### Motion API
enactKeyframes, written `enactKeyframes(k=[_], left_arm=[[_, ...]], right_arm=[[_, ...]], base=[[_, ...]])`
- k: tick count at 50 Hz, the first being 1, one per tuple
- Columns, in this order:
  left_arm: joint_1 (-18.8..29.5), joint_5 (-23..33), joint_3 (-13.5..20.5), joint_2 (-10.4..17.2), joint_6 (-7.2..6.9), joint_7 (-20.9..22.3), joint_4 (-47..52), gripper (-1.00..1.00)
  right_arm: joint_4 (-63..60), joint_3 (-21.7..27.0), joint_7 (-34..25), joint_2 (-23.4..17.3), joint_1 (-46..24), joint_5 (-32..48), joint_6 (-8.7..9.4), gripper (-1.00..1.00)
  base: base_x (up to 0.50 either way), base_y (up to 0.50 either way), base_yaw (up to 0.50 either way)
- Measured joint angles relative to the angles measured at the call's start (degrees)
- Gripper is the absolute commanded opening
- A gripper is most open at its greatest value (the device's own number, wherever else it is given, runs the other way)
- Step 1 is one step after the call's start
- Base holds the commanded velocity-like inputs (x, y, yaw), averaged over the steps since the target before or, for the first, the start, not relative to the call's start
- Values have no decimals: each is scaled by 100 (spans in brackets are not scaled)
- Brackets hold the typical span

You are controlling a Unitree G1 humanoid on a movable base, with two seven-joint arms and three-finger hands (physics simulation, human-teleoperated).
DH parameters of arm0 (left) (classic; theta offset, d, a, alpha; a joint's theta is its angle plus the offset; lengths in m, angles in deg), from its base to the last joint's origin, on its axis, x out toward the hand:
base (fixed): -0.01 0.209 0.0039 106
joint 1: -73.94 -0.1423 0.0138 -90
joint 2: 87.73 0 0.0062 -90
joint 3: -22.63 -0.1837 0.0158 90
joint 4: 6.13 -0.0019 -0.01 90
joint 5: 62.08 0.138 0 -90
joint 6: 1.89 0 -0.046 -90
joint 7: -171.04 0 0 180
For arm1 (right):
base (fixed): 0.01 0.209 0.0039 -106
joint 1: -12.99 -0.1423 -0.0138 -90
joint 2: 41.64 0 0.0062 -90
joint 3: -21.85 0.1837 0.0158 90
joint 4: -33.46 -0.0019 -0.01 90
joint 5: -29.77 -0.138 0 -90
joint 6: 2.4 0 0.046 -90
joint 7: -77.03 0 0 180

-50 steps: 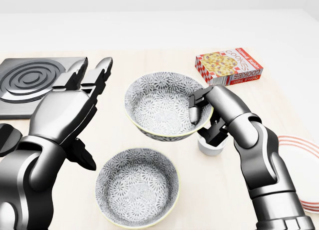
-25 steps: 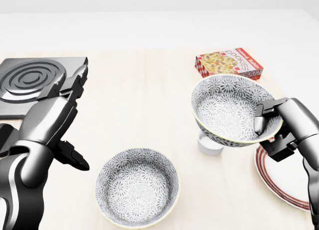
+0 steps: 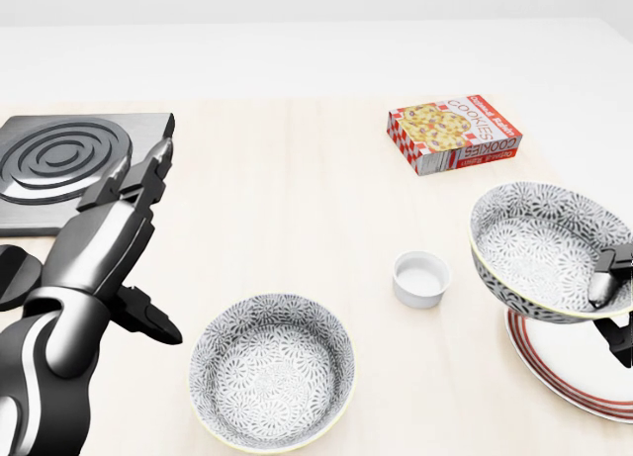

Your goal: Pick the akita bowl from table center and place it on the plate.

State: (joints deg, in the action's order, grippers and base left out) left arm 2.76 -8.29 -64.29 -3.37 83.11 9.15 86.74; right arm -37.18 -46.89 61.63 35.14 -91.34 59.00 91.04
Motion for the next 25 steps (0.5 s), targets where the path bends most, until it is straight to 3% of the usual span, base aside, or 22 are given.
enactKeyframes(k=[25], left_arm=[[-58, 5, -12, -19, 0, 72, 98, 100]], right_arm=[[1588, -49, 946, -476, -78, -80, -613, -100]], base=[[0, 0, 0]])
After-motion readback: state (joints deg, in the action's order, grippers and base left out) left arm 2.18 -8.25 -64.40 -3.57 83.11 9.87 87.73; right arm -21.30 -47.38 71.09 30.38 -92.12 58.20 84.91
